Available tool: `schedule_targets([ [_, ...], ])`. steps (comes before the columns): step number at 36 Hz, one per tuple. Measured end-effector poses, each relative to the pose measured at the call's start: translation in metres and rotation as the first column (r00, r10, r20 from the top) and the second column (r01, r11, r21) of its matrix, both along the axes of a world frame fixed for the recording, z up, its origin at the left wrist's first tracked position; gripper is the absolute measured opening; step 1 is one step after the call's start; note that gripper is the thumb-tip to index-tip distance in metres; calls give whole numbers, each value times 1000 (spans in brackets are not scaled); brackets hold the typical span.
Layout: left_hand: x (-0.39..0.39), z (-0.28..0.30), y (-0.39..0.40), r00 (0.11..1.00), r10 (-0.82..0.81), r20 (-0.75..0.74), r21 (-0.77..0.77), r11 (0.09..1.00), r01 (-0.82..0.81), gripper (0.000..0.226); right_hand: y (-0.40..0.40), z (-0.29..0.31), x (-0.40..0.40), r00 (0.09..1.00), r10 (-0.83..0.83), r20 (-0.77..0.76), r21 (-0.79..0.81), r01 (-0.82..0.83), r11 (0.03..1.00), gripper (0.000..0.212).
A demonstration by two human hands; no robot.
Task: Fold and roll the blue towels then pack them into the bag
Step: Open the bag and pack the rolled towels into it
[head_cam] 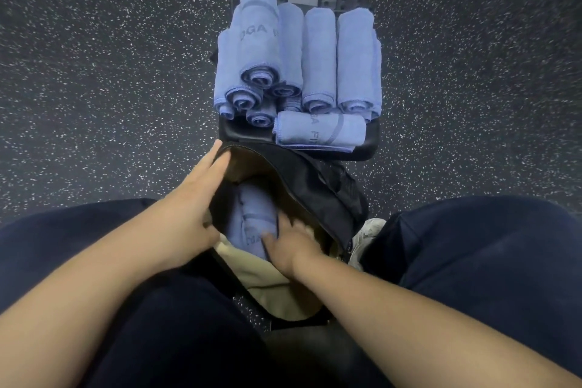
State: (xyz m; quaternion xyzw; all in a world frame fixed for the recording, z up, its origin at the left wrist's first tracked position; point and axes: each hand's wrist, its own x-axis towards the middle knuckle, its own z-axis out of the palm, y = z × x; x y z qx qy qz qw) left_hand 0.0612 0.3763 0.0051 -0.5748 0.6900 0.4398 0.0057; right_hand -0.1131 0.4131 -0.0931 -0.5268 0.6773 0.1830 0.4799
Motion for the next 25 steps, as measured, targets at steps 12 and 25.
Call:
schedule_targets([
  [12,3,10,3,996,-4,92,-34,999,7,105,-3,55,-94,748,416,-516,4,-484,875,56],
  [25,11,13,10,985,78,152,-141,988,-56,102,-13,125,-111,612,517,-598,-84,-690,719,60],
])
